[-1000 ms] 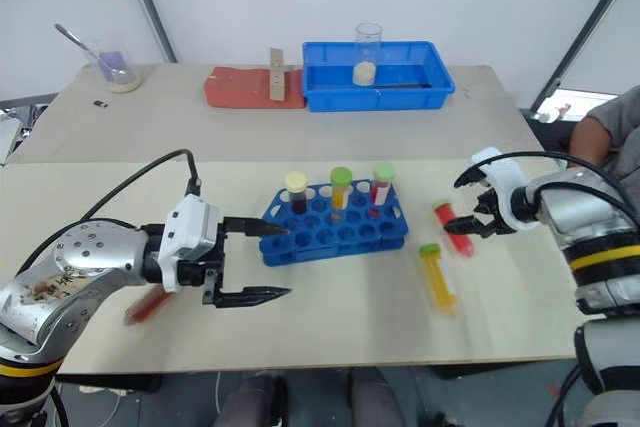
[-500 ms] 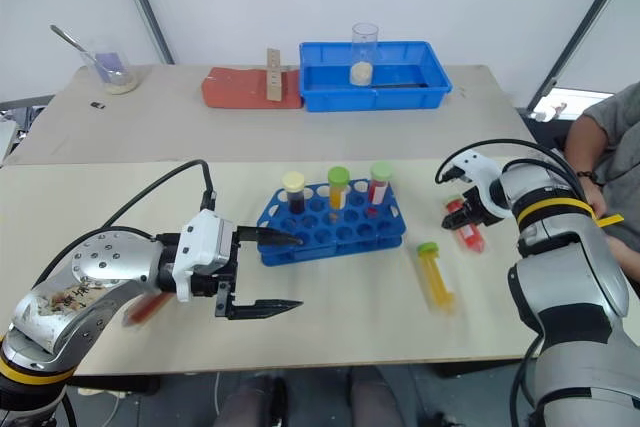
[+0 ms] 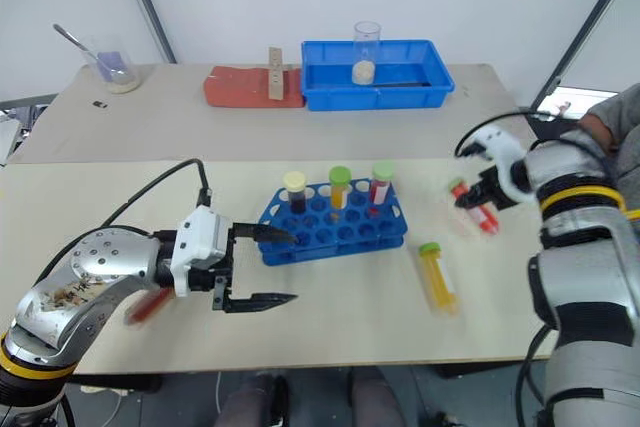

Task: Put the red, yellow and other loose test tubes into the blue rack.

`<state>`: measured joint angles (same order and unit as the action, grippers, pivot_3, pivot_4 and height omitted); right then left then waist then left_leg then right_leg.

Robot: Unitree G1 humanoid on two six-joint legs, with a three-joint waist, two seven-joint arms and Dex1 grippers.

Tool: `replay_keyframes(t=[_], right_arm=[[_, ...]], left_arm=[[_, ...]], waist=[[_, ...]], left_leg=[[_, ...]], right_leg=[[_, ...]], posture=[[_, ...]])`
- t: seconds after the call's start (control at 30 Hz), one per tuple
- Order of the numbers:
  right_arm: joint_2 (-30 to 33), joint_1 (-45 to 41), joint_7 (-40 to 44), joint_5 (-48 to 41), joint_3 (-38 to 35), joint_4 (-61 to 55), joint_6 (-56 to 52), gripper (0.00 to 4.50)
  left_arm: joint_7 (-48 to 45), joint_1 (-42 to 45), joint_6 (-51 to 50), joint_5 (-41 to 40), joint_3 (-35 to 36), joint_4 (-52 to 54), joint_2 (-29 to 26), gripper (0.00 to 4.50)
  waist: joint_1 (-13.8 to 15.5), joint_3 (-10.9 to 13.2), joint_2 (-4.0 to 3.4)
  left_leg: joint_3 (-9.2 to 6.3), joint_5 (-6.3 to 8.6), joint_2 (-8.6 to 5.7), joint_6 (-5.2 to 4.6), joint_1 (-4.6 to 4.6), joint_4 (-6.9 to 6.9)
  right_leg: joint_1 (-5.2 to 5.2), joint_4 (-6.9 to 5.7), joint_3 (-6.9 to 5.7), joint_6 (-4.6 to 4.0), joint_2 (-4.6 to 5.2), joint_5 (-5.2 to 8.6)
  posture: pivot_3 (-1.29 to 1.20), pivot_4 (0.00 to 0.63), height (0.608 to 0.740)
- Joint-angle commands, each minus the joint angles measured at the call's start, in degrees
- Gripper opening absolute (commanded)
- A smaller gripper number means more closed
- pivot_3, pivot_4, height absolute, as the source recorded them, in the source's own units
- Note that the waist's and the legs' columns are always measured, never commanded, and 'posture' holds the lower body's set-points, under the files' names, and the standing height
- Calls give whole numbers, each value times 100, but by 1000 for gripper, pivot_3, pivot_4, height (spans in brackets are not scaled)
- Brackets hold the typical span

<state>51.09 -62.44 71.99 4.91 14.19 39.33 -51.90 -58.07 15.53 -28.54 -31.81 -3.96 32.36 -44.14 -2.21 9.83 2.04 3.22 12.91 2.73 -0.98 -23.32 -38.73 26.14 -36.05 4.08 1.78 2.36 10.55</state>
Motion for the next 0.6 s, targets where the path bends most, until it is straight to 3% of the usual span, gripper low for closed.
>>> replay_keyframes(t=[0.03,0.13,0.27,0.4,0.6], right_arm=[[465,1235,2,-857,-1179,-3055,-1157,1040],[223,2329,-409,-1403,-2413,-5047,-1339,1039],[-1100,3497,-1042,-2281,-3754,-6816,-781,1039],[-2134,4287,-1971,-2150,-3481,-7300,518,1039],[-2872,4829,-2748,-1784,-2925,-6633,2517,1038]], left_arm=[[-104,-15,97,-259,372,-78,-19,4500],[-269,3,107,-335,478,-196,-78,4500],[-498,226,164,-361,515,-478,-86,4500],[-632,507,271,-278,363,-719,62,4500],[-695,620,292,-232,194,-793,199,4500]], waist=[[64,-1,0],[74,-1,-1],[87,-3,3],[107,-5,5],[99,-5,5]], left_leg=[[-6,1,0,-1,-1,3],[-8,2,0,-3,-3,4],[-12,0,1,0,7,-12],[-8,-4,1,6,13,-25],[-3,-5,-1,6,4,-22]], right_leg=[[0,0,-6,0,0,5],[5,-5,-7,11,-1,17],[-10,-9,-7,44,-4,23],[-18,-6,-2,29,-6,19],[-16,0,2,38,-3,14]], posture=[[0,150,740],[0,150,740],[0,150,740],[0,150,740],[0,150,740]])
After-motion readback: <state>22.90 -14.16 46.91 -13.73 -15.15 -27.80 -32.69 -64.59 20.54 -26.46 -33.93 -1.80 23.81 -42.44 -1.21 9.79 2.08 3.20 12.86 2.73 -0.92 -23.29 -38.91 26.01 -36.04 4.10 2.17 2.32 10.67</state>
